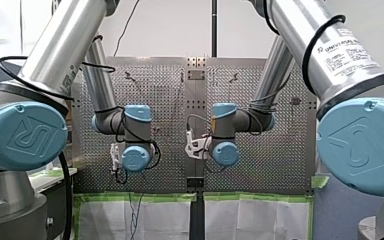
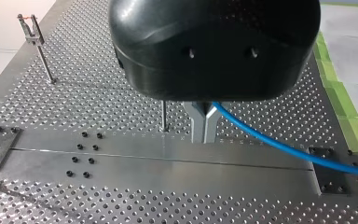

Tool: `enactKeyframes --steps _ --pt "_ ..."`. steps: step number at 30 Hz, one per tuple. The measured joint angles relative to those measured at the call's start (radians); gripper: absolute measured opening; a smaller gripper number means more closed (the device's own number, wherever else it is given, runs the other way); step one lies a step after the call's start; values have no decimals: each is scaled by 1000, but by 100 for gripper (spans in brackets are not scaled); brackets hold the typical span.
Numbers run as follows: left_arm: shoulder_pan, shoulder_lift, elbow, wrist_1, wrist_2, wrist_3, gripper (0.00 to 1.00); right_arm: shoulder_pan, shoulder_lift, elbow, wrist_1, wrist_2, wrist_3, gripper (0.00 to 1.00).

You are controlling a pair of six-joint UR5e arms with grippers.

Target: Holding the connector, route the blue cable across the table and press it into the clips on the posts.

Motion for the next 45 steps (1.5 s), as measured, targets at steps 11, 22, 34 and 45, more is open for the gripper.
enactKeyframes --steps 11,22,34,45 --pt "0 0 0 0 0 0 0 0 0 0 0 0 0 0" --pt "0 0 0 0 0 0 0 0 0 0 0 0 0 0" --pt "0 -29 13 -3 3 10 0 -3 0 3 1 -1 0 0" --pt "0 -31 14 -3 3 11 0 -3 0 3 2 -2 0 0"
